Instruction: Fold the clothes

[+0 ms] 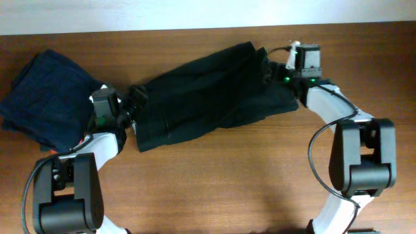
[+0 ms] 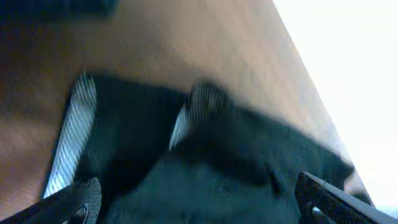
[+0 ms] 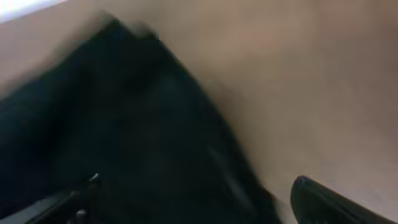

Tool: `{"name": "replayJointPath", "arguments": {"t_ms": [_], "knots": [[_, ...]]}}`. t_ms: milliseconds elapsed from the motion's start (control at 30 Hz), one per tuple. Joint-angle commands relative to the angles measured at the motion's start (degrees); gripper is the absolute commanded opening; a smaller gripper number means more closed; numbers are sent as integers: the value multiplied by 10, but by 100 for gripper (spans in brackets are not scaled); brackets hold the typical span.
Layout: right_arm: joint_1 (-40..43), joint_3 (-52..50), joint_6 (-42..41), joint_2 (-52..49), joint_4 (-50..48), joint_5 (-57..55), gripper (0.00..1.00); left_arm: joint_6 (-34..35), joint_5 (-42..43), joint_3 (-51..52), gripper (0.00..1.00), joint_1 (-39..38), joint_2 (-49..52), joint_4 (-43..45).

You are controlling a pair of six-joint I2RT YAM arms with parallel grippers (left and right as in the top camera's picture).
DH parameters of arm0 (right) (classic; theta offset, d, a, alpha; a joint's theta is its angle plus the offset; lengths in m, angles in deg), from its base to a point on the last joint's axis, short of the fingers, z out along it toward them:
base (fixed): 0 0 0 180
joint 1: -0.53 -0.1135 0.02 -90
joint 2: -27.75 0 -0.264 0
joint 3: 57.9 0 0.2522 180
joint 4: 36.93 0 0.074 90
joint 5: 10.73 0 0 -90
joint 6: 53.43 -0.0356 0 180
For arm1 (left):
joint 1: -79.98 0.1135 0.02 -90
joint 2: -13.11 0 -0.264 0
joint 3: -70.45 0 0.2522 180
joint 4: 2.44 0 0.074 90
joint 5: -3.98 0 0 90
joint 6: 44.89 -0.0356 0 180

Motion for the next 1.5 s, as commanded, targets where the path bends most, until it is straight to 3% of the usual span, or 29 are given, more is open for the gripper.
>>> {"name": "replayJointPath", "arguments": {"t_ms": [0, 167, 400, 600, 667, 800, 900, 1067, 1233, 1400, 1433, 1467], "knots": [[37, 3, 3, -4, 58, 3, 99, -39, 101, -3, 99, -2, 5, -43], [49, 3, 89, -5, 107, 122, 100, -82, 95, -3, 99, -13, 5, -105], [35, -8, 97, -15, 144, 130, 84, -96, 90, -3, 99, -14, 5, -163], [30, -9, 95, -42, 140, 107, 36, -96, 70, -3, 99, -14, 5, -213], [30, -9, 95, -43, 155, 82, 5, -96, 70, -3, 99, -14, 5, -225], [42, -9, 57, -41, 260, 10, 4, -111, 70, -3, 99, -14, 5, -272], [62, -9, -2, -41, 372, -54, 4, -153, 74, -3, 99, -14, 5, -342], [90, -9, -28, -38, 487, -87, 4, -219, 75, -3, 99, -14, -11, -429], [96, -9, -57, -3, 543, -94, 4, -259, 74, -3, 99, -14, -85, -435], [95, -2, -56, 52, 513, -94, 7, -261, 41, -3, 99, -14, -150, -389], [95, 5, -56, 58, 504, -94, 9, -261, 39, -3, 99, -14, -151, -374], [95, 13, -56, 62, 495, -94, 22, -261, 40, -3, 99, -14, -148, -359]]}}
